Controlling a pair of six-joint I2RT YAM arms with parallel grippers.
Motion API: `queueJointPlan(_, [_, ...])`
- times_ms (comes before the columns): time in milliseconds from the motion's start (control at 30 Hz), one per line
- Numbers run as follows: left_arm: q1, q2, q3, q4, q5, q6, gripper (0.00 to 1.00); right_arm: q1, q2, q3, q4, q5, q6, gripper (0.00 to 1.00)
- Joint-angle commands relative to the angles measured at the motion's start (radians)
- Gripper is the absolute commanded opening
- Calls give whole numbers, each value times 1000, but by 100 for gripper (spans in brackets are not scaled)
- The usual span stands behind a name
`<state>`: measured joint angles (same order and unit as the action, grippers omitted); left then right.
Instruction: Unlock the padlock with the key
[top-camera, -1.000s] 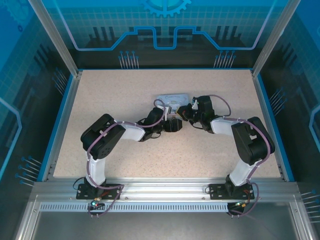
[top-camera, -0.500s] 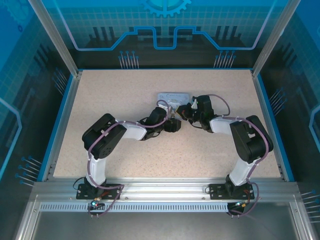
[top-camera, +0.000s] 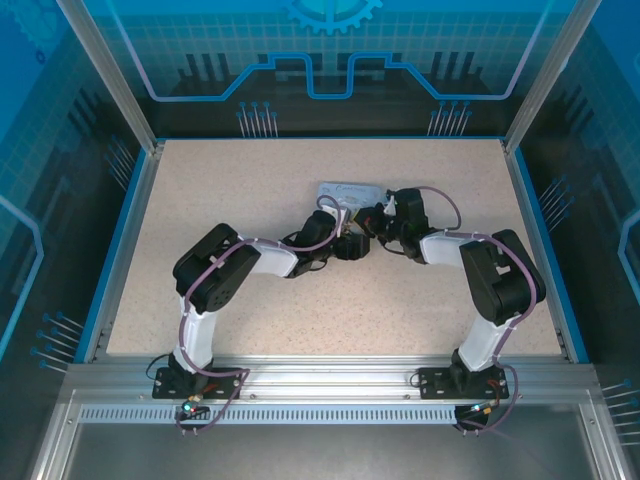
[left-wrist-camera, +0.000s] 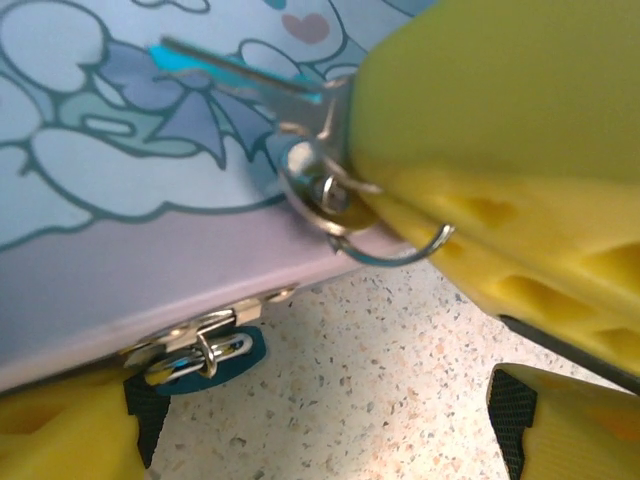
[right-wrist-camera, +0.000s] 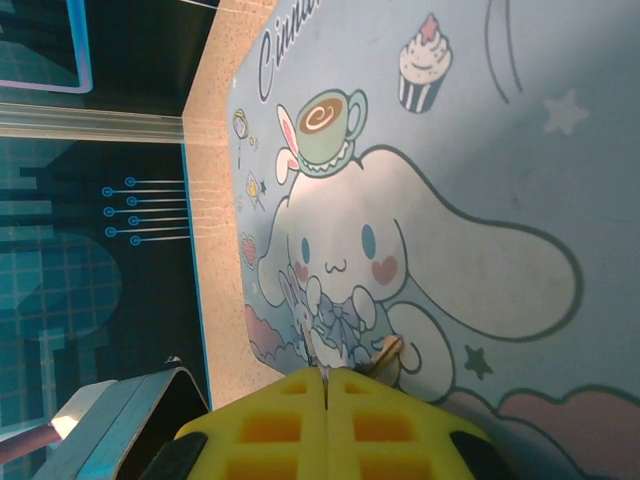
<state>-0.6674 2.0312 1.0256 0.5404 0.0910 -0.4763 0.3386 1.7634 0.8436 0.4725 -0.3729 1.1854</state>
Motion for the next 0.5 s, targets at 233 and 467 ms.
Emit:
queueJointPlan(233, [20,37,-6,233,79,-193,83,4,27,-5,-46,-12,4,0])
queueJointPlan(467, [21,23,-35,258,72,-211,82,-21,13,4,-66,18,13,0])
